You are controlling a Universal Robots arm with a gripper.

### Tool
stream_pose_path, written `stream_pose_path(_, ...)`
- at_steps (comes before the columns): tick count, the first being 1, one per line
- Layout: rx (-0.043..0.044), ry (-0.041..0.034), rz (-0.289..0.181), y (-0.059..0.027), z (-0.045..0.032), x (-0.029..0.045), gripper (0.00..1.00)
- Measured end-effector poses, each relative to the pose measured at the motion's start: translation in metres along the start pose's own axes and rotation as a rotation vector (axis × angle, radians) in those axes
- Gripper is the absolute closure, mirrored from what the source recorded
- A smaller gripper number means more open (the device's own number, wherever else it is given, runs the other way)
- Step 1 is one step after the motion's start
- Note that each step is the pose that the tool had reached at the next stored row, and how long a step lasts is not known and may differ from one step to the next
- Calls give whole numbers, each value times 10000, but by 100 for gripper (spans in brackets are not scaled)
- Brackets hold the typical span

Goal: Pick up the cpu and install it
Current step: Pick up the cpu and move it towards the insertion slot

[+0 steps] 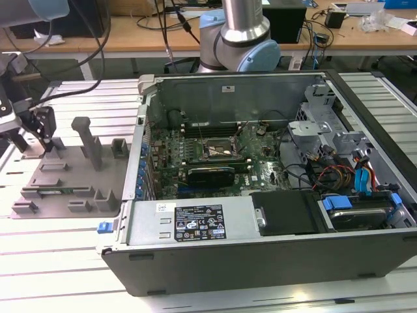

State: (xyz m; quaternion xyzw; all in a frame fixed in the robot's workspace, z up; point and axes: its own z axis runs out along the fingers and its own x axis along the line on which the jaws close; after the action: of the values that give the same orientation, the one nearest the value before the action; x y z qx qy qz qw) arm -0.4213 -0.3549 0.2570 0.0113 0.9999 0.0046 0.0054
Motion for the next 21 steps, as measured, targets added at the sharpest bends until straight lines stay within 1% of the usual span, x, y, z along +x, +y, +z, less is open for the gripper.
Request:
stream_pose_path(5, 0, 0, 1, 17, -92, -1, 45)
stream_pose_path(10, 0, 0, 0, 45, -206, -1, 45)
stream_pose_path(13, 0, 1, 1, 58, -257, -1, 45)
stream_pose_path(14, 0, 0, 1, 74, -311, -1, 45)
stream_pose_path(16, 0, 0, 0, 82, -352, -2, 45)
stream_pose_path(21, 0, 0, 1, 111, -483, -3, 45)
